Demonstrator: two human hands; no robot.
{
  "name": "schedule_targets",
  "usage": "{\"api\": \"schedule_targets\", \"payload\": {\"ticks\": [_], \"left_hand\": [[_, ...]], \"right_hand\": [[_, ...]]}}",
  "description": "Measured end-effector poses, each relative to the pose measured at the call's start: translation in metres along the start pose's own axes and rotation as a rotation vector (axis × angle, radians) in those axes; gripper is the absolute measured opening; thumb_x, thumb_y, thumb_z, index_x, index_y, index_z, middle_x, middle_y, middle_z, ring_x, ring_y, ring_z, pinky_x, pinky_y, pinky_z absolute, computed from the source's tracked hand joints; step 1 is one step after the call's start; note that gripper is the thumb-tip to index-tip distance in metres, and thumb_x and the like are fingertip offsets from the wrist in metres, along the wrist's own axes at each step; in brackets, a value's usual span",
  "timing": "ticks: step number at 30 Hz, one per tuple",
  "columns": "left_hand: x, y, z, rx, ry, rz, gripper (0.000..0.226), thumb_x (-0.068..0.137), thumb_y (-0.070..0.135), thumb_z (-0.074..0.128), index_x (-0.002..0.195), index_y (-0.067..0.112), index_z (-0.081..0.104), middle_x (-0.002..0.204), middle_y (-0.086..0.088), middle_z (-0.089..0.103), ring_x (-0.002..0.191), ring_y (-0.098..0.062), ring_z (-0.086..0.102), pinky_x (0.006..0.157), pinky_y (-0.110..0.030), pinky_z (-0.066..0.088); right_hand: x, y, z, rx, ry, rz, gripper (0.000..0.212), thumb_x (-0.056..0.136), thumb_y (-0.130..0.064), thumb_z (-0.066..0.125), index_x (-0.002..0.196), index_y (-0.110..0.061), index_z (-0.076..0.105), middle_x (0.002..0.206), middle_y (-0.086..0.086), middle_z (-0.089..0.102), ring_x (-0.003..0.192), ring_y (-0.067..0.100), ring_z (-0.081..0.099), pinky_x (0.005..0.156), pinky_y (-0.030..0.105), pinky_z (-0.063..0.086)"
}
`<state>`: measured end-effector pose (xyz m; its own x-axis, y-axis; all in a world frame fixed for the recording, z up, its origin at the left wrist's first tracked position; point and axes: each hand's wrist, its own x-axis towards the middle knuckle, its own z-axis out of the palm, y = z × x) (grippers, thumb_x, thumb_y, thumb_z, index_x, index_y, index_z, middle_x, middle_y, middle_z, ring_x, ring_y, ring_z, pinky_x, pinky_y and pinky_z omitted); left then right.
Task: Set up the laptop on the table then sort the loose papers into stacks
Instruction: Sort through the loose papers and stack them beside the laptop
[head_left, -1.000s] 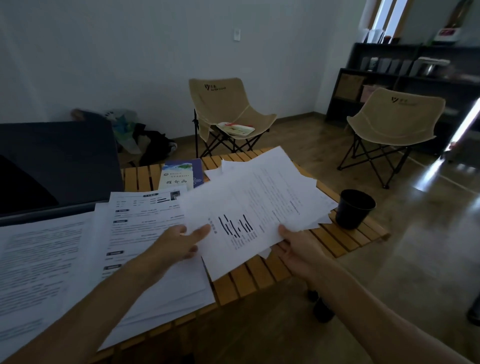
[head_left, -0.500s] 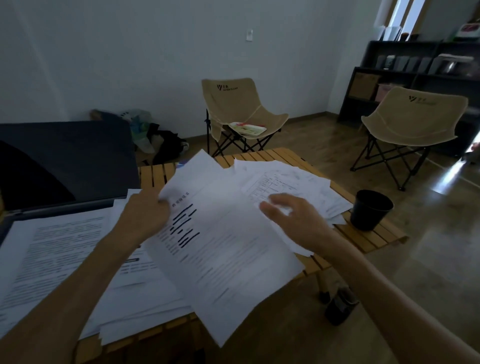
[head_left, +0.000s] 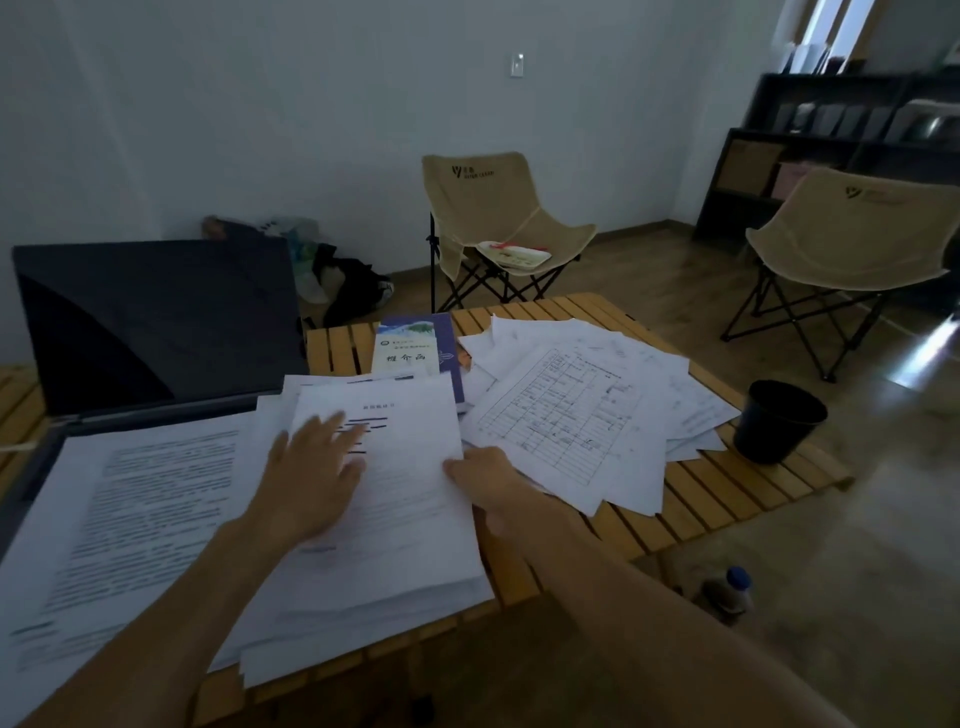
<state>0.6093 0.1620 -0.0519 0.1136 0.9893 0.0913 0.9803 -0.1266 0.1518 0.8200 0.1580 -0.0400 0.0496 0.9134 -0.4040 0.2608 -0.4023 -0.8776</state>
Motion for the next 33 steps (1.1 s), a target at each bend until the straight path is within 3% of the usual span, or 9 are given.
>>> {"api": "schedule_targets", "payload": {"ticks": [3,6,8,12,17,23,26,28,33], "left_hand": [[-0.01,-0.005,0.019,0.08,-0.147,-0.033,0.053,0.104,0.044,0.022,0.155,0.032,0.015,0.164,0.002,0.006,0.15,-0.022,0.002,0.121,-0.044,0.003],[-0.012,-0.002,0.023,0.067,-0.115,-0.064,0.053,0.104,0.044,0.019,0.155,0.033,0.012,0.164,0.002,0.004,0.15,-0.022,0.0,0.121,-0.044,0.001],[-0.009,0.0,0.024,0.065,-0.125,-0.073,0.053,0.104,0.044,0.018,0.155,0.032,0.012,0.164,0.001,0.003,0.15,-0.023,0.0,0.121,-0.045,0.0],[-0.008,0.0,0.024,0.042,-0.136,-0.087,0.053,0.103,0.043,0.02,0.155,0.032,0.014,0.164,0.001,0.004,0.15,-0.023,-0.001,0.121,-0.046,0.0],[-0.009,0.003,0.023,0.03,-0.139,-0.101,0.053,0.103,0.044,0.02,0.155,0.032,0.012,0.164,0.0,0.003,0.151,-0.023,-0.001,0.121,-0.045,-0.001],[-0.007,0.002,0.023,0.028,-0.125,-0.108,0.053,0.103,0.043,0.025,0.154,0.031,0.019,0.163,-0.001,0.011,0.15,-0.025,0.005,0.121,-0.048,0.004],[-0.005,0.008,0.023,0.017,-0.098,-0.117,0.052,0.102,0.04,0.029,0.153,0.027,0.024,0.162,-0.003,0.016,0.149,-0.025,0.009,0.121,-0.046,0.006],[-0.003,0.014,0.022,0.01,-0.078,-0.114,0.052,0.102,0.038,0.031,0.152,0.024,0.027,0.161,-0.005,0.019,0.148,-0.024,0.013,0.121,-0.045,0.007],[0.0,0.021,0.023,0.016,-0.069,-0.109,0.052,0.102,0.037,0.033,0.151,0.021,0.03,0.159,-0.006,0.021,0.147,-0.023,0.016,0.121,-0.045,0.008]], "right_hand": [[-0.002,0.01,-0.029,-0.256,0.223,-0.188,0.027,0.097,-0.021,0.055,0.115,-0.004,0.066,0.114,0.014,0.07,0.096,0.022,0.067,0.092,0.042,0.058],[0.002,0.037,-0.077,-0.879,0.299,-0.203,0.076,0.095,-0.055,0.051,0.152,-0.01,0.029,0.16,0.013,0.028,0.148,0.029,0.027,0.121,0.044,0.021],[0.007,0.054,-0.097,-0.985,0.249,-0.157,0.094,0.093,-0.069,0.039,0.158,-0.011,0.006,0.167,0.009,0.004,0.154,0.026,0.003,0.124,0.045,0.006],[0.004,0.062,-0.101,-1.088,0.304,-0.276,0.072,0.103,-0.055,0.03,0.156,-0.008,0.018,0.164,0.011,0.019,0.152,0.026,0.018,0.123,0.046,0.016],[-0.009,0.058,-0.105,-1.186,0.315,-0.327,0.064,0.102,-0.055,0.032,0.145,-0.009,0.039,0.152,0.01,0.043,0.139,0.026,0.04,0.115,0.044,0.033],[-0.029,0.056,-0.132,-1.059,0.35,-0.274,0.041,0.1,-0.052,0.042,0.1,-0.014,0.058,0.091,0.0,0.063,0.077,0.011,0.06,0.074,0.031,0.056],[-0.006,0.044,-0.15,-0.643,0.525,-0.103,0.052,0.093,-0.047,0.061,0.121,-0.004,0.05,0.116,0.012,0.059,0.103,0.023,0.059,0.085,0.038,0.056],[0.002,0.035,-0.152,-0.595,0.532,0.058,0.071,0.089,-0.044,0.068,0.134,0.002,0.038,0.132,0.018,0.046,0.123,0.031,0.045,0.097,0.038,0.048],[0.02,0.029,-0.145,-0.75,0.508,0.175,0.049,0.091,-0.025,0.053,0.132,0.001,0.043,0.132,0.022,0.041,0.102,0.027,0.044,0.085,0.03,0.044]]}}
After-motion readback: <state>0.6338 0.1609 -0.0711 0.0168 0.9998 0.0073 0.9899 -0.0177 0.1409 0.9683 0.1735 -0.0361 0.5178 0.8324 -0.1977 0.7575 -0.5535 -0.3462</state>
